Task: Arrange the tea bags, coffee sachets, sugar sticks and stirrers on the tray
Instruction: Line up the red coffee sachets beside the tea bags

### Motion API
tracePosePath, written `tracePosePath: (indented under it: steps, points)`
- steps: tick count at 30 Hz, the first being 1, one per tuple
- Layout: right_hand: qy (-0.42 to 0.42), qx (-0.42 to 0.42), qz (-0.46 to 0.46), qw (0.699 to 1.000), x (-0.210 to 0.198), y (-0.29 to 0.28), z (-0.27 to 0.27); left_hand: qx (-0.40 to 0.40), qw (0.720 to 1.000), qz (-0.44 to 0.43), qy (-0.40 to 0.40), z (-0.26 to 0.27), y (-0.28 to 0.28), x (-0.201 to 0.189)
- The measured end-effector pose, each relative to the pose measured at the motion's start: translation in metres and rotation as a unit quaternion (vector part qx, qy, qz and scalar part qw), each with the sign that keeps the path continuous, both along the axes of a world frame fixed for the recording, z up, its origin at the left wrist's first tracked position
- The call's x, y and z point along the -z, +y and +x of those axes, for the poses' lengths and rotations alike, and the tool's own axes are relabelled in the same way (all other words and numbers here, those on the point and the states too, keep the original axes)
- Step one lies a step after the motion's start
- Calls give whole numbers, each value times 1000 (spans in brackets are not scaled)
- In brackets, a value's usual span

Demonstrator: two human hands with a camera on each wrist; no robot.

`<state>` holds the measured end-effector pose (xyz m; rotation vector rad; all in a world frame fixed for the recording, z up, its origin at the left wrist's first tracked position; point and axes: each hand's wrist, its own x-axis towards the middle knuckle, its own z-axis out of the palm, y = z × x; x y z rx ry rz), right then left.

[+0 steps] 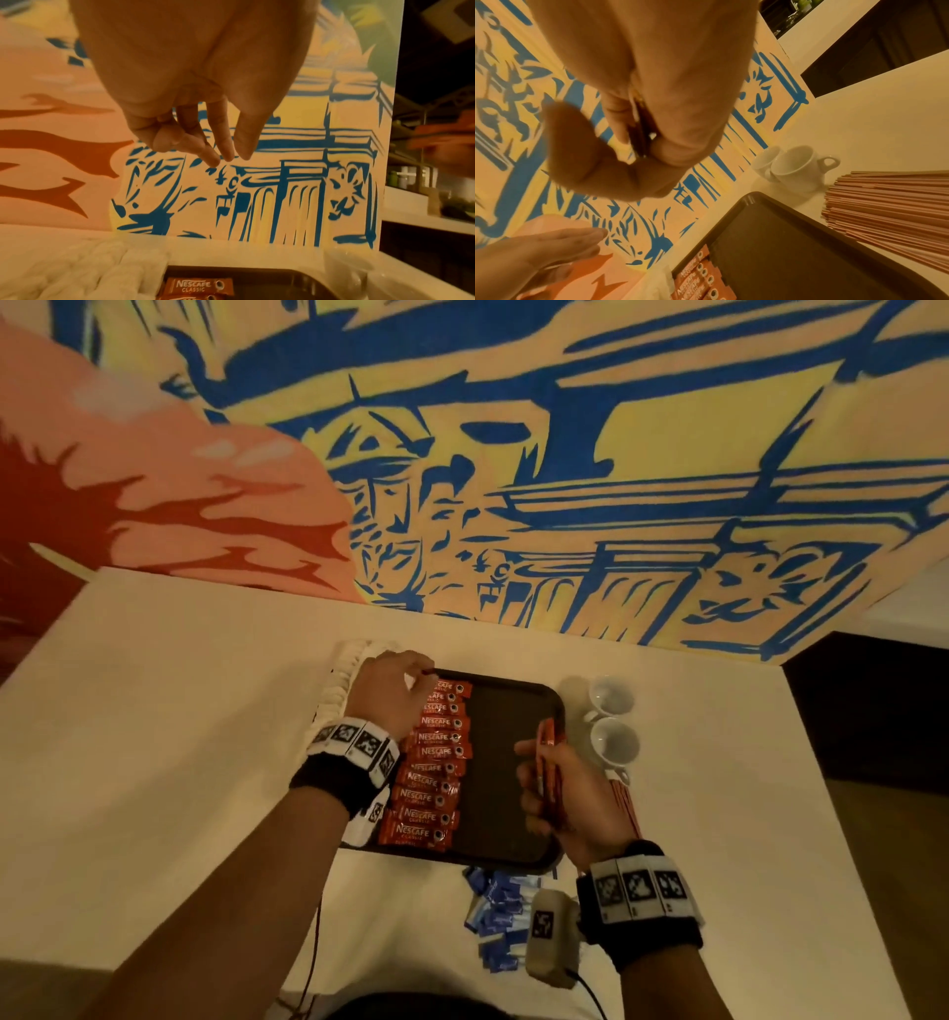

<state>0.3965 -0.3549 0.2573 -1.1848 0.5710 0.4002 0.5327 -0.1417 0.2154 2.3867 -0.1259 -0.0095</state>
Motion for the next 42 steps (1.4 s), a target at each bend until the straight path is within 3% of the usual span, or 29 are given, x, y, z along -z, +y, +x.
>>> tracePosePath:
  steps: [6,12,18,22,26,30,35,38,42]
  points:
    - [-66,-62,-22,996,-25,-4,-7,19,994,-95,46,-58,-13,-37]
    - [-119,-108,-72,984,-45,-10,-17,89,961,-240,106,-100,-45,-82]
    - [-139,-125,-72,980,-50,-18,-29,57,951,-292,77,-122,-54,-96]
    - [-127,-88,-45,987,-49,-37,-37,57,947,-313,51,-135,-57,-104]
    - [-192,-28,-23,981,-52,-56,-37,95,930,-339,105,-147,-59,-112]
    - [-231,-11,-76,970,-57,-66,-36,107,934,-329,85,-145,-60,-112]
    - [-232,16,-123,965,-55,-65,-28,94,918,-374,95,-136,-63,-121]
    - [-249,-35,-166,954,-60,-60,-22,100,929,-344,90,-130,-60,-120]
    - [-209,-204,-187,938,-70,-50,-15,109,932,-337,77,-121,-59,-122]
